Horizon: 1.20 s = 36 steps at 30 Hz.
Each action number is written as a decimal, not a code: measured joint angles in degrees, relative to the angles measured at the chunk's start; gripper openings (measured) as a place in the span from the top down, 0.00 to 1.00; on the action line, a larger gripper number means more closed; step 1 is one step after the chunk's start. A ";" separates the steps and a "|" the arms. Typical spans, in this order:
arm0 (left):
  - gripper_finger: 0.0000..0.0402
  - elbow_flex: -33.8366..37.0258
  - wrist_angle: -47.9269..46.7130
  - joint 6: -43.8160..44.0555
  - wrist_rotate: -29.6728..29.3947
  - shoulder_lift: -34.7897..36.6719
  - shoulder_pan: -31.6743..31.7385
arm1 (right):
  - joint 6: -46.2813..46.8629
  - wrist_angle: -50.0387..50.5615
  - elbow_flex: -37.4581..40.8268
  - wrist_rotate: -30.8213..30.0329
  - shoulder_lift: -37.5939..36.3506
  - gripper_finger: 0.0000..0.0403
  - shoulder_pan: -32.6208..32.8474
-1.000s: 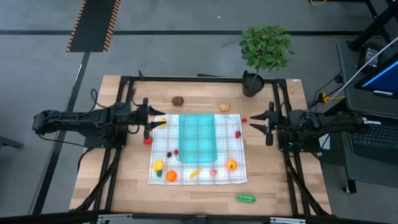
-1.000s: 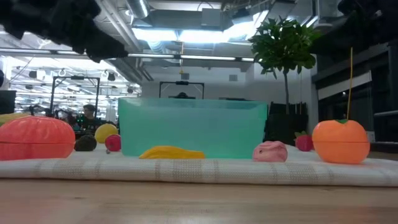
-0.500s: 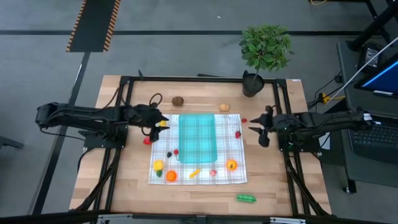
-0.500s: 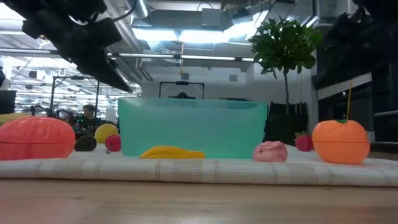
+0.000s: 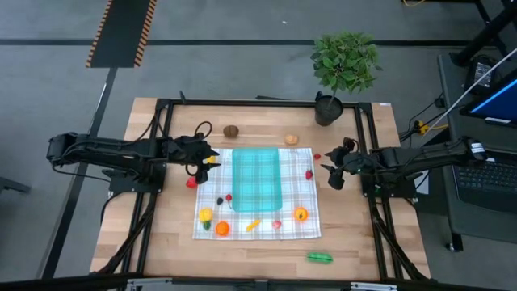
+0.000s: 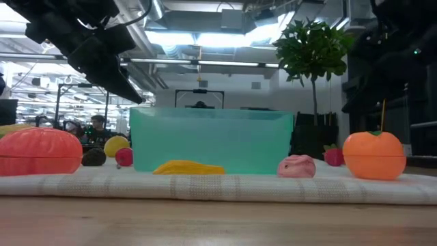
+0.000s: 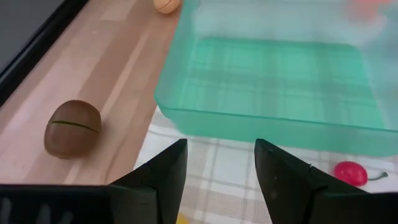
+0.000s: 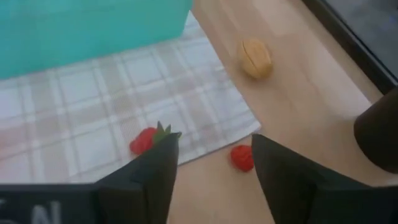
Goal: Pick and placing Produce into tupperware
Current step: Put the red raspberry into the blue bin
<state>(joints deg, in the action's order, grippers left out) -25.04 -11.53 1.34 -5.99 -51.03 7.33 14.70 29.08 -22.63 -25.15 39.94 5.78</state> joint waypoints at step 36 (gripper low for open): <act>0.56 0.00 0.00 0.15 -0.99 0.02 0.00 | -10.77 -7.00 0.00 17.94 16.11 0.48 -23.82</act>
<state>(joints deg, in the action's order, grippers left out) -25.04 -11.53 1.50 -6.98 -51.00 7.33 3.92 22.08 -22.63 -7.21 56.05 -18.04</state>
